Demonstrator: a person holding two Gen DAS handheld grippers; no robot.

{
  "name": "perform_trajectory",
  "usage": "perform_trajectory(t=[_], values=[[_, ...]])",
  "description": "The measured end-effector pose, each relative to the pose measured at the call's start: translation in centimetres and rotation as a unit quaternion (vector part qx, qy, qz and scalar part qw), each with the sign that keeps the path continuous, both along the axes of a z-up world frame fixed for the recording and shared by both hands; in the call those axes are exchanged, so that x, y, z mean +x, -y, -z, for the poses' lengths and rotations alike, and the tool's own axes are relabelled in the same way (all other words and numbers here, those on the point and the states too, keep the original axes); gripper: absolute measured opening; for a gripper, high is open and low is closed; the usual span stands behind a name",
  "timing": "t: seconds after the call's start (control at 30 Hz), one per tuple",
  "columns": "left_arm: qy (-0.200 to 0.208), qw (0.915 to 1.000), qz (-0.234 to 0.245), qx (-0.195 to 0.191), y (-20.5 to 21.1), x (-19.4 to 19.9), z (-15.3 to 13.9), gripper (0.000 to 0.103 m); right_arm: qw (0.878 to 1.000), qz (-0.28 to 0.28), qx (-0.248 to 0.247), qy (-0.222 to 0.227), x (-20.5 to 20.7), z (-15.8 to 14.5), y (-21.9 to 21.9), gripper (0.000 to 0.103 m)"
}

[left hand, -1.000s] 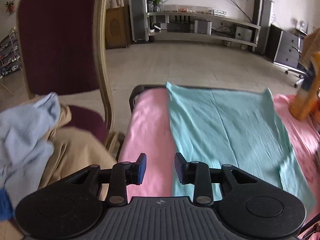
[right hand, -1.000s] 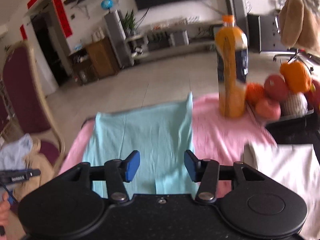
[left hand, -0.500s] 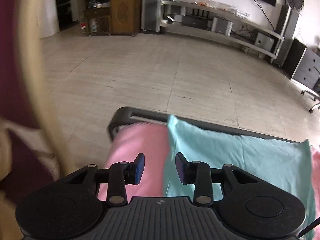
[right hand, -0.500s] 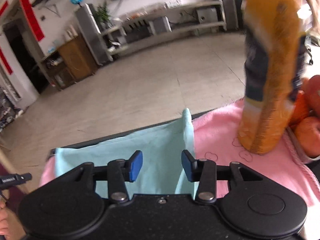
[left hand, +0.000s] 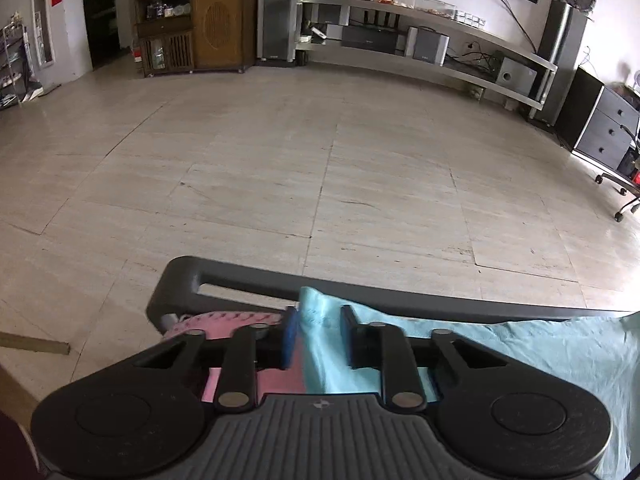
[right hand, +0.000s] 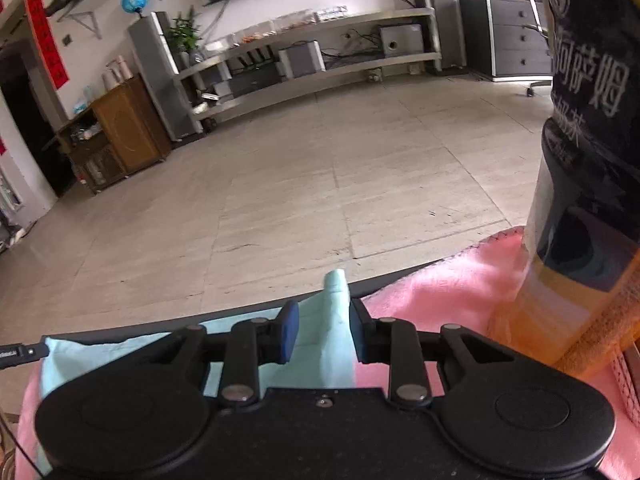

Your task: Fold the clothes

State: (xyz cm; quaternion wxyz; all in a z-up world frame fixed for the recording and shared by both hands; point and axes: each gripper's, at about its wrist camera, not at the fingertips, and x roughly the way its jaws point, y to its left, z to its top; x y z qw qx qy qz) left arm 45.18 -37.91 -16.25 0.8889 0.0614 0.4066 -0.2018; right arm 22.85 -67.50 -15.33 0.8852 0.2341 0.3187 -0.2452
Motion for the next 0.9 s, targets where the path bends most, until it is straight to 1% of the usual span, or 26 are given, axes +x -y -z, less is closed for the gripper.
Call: perform_trajectory(t=[0.03,0.07,0.1,0.2,0.27,0.3,0.33,0.37,0.47,0.5,0.53,0.57,0.6,0.67,0.7,0.73,0.77,0.8,0.87,0.9], values=[[0.002,1.0,0.006,0.005,0.3,0.0,0.1,0.003,1.0,0.003,0.002,-0.001,0.1,0.2,0.2,0.027],[0.003,0.9999,0.011,0.01,0.6,0.0,0.1,0.003,1.0,0.01,0.005,-0.002,0.2,0.4,0.5,0.027],[0.006,0.9997,0.017,0.017,0.9,0.0,0.2,0.0,1.0,0.015,0.008,-0.002,0.4,0.6,1.0,0.027],[0.026,0.9985,0.022,0.043,1.7,-0.5,0.3,0.0,0.999,0.027,0.028,-0.01,1.3,1.7,2.3,0.027],[0.042,0.9974,0.014,0.057,1.9,-0.8,0.3,0.0,0.999,0.031,0.031,-0.011,2.0,2.2,2.8,0.027],[0.051,0.9967,0.007,0.062,1.9,-0.9,0.2,0.0,0.999,0.031,0.031,-0.009,2.3,2.4,3.0,0.029],[0.06,0.996,-0.002,0.066,1.9,-0.9,0.1,0.0,0.999,0.03,0.034,-0.006,2.6,2.6,3.1,0.031],[0.067,0.9954,-0.012,0.068,1.7,-0.9,-0.1,0.0,0.999,0.03,0.039,-0.006,2.8,2.8,3.3,0.036],[0.076,0.9942,-0.039,0.066,0.7,-0.5,-0.4,0.0,0.998,0.031,0.055,-0.008,3.3,3.5,4.0,0.035],[0.073,0.9942,-0.044,0.064,0.5,-0.3,-0.5,0.0,0.998,0.03,0.059,-0.002,3.2,3.5,4.1,0.033],[0.071,0.9943,-0.047,0.063,0.4,0.0,-0.5,0.0,0.998,0.029,0.06,0.001,3.1,3.5,4.1,0.028],[0.067,0.9948,-0.047,0.06,0.3,0.1,-0.6,0.0,0.998,0.027,0.059,0.001,3.1,3.4,4.1,0.007],[0.056,0.9962,-0.045,0.048,0.0,0.2,-0.6,0.0,0.998,0.025,0.057,0.002,3.1,3.3,4.1,0.003],[0.021,0.9987,-0.045,0.012,-0.7,0.6,-0.8,0.009,0.998,0.022,0.055,0.003,3.0,3.2,4.0,0.003],[0.002,0.9988,-0.048,-0.011,-1.3,1.0,-0.9,0.016,0.998,0.02,0.053,0.004,3.0,3.1,4.0,0.005],[-0.005,0.9984,-0.05,-0.027,-1.7,1.1,-1.1,0.028,0.998,0.019,0.052,0.004,3.0,3.0,3.9,0.006],[-0.002,0.9981,-0.05,-0.037,-2.0,1.1,-1.3,0.034,0.999,0.017,0.051,0.005,2.9,2.9,3.9,0.007],[0.0,0.9979,-0.049,-0.043,-2.2,1.1,-1.5,0.037,0.999,0.016,0.049,0.005,2.9,2.8,3.9,0.009],[-0.002,0.9983,-0.041,-0.041,-2.0,1.0,-1.5,0.037,0.999,0.013,0.048,0.006,2.8,2.7,3.9,0.016],[-0.003,0.9987,-0.037,-0.036,-1.7,1.0,-1.4,0.036,0.999,0.012,0.049,0.006,2.8,2.7,3.9,0.016]])
